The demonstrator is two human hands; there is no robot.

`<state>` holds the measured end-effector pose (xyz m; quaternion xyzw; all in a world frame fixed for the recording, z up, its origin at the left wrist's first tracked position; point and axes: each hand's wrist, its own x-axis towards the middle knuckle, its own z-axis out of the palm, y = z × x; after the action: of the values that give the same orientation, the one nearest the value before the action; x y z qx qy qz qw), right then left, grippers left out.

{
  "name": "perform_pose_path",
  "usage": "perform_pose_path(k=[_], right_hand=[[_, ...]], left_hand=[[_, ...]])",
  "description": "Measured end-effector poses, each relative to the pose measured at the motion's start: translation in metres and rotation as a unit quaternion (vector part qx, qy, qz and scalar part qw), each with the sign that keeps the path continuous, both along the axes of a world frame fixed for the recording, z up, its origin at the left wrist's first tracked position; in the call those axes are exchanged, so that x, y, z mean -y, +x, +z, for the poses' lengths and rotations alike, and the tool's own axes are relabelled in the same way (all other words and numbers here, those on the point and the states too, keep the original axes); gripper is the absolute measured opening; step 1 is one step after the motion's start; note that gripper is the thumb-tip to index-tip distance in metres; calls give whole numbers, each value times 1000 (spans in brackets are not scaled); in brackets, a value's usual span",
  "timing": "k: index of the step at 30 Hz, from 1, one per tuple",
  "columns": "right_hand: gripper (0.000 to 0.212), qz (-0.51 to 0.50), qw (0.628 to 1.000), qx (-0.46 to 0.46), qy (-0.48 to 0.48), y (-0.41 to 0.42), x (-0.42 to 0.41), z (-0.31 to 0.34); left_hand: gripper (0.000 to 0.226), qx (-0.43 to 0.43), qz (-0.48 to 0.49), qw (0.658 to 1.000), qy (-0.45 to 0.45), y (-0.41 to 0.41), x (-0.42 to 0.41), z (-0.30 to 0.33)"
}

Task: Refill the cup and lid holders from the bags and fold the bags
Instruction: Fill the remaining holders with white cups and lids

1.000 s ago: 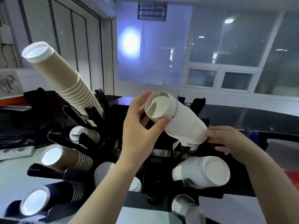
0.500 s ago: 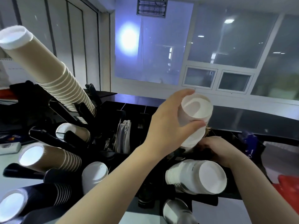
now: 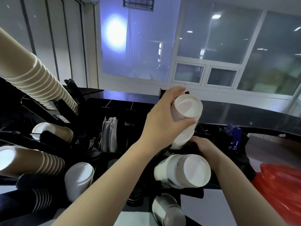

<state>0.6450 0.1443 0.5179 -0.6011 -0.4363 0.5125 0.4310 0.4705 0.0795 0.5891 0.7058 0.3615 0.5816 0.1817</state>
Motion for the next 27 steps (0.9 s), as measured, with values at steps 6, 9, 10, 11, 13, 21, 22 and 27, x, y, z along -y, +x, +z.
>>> perform_pose_path(k=[6, 9, 10, 11, 13, 21, 22, 27], right_hand=[[24, 12, 999, 5, 50, 6, 11, 2], [19, 12, 990, 28, 140, 10, 24, 6], [19, -2, 985, 31, 167, 11, 29, 7], [18, -16, 980, 32, 195, 13, 36, 8], [21, -41, 968, 24, 245, 15, 50, 10], [66, 16, 939, 4, 345, 12, 109, -32], [65, 38, 938, 25, 343, 9, 112, -38], [68, 97, 931, 89, 339, 6, 114, -61]], left_hand=[[70, -80, -35, 994, -64, 2, -18, -32], [72, -106, -49, 991, -68, 2, -23, -41], [73, -109, -58, 989, -82, 1, -25, -43], [73, -109, -69, 987, -100, 0, -28, -45], [71, -109, -85, 981, -135, -1, -34, -51], [54, -4, -36, 981, -190, -16, -16, -107], [53, 29, -24, 981, -188, -18, -10, -115], [45, 123, -52, 970, -204, -22, 13, -144]])
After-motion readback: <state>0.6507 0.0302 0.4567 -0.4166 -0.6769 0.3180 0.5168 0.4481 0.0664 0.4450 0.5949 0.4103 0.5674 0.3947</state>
